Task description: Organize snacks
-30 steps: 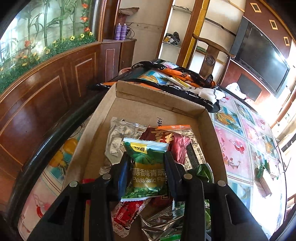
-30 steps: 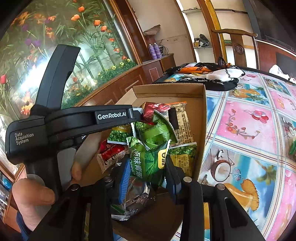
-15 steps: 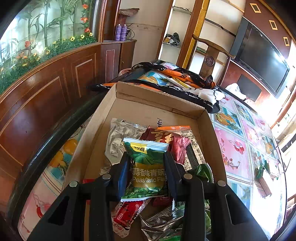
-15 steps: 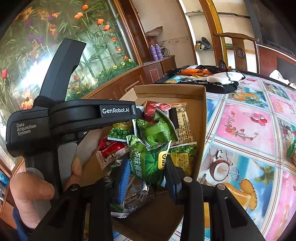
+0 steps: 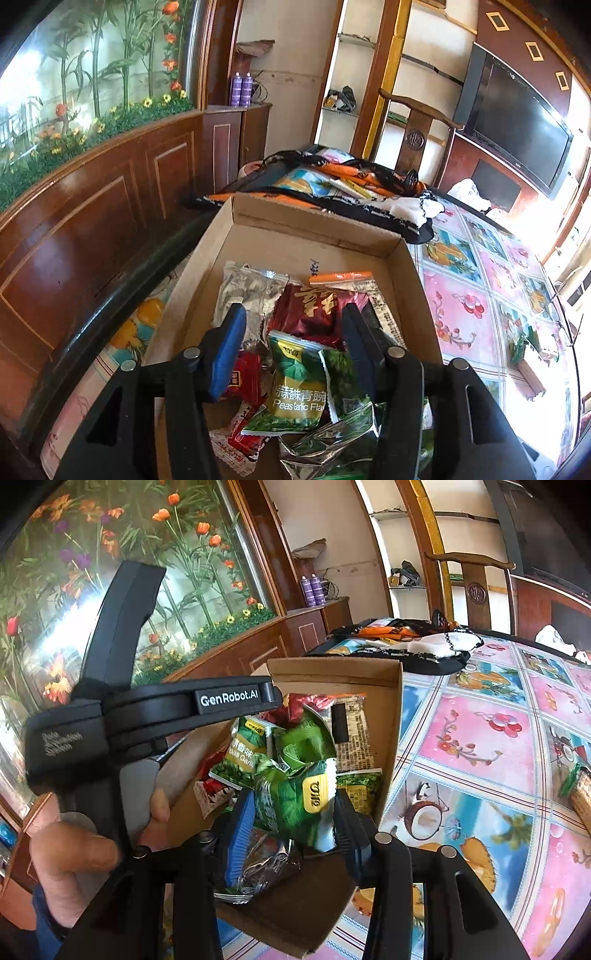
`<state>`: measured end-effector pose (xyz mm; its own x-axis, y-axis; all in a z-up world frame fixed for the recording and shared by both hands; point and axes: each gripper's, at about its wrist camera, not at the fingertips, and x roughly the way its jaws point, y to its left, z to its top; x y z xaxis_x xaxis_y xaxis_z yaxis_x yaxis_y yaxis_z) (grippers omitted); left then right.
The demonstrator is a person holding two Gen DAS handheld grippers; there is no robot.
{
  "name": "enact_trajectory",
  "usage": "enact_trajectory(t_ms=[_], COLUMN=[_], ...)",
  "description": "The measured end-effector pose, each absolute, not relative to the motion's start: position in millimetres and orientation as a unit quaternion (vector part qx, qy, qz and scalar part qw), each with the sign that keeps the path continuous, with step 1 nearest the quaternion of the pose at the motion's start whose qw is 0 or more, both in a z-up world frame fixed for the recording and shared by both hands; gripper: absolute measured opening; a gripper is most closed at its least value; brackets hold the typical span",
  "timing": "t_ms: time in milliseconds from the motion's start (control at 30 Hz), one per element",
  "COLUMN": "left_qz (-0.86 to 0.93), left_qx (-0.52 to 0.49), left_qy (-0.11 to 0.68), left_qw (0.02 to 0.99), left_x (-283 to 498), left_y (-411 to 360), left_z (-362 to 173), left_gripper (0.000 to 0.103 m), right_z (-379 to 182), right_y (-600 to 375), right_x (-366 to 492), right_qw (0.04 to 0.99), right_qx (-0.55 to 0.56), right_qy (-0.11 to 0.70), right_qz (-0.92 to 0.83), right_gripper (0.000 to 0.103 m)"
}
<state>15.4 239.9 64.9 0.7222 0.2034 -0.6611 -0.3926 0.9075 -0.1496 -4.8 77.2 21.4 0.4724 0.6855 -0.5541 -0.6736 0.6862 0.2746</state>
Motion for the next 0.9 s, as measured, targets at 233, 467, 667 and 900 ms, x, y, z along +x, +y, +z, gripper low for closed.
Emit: enact_trajectory(t_ms=[233,467,667,900], left_qz=[0.174,0.2,0.222,0.252], left_qx=[-0.124,-0.099,-0.076,-0.051], left_qy=[0.317,0.279,0.243,0.219], left_qw=[0.924,0.934,0.941,0.941], left_x=[12.6,3.1,-3.4,-9.5], left_y=[233.4,223.5,214.1,202.7], left_z=[68.2,75.1,81.3,83.4], left_gripper=[0.065,0.075,0.086,0.098], right_z=[30.4,36.9,42.9,51.3], right_y=[67.2,42.0,14.0,-4.3], right_x=[-13.9,-22.3,-26.3,-37.3], right_qw=[0.86,0.871,0.885,0.894], right_qx=[0.006,0.01,0.029,0.033], right_qy=[0.306,0.29,0.278,0.262], right_qz=[0.409,0.398,0.373,0.362], right_gripper=[0.066,0.071,0.079,0.086])
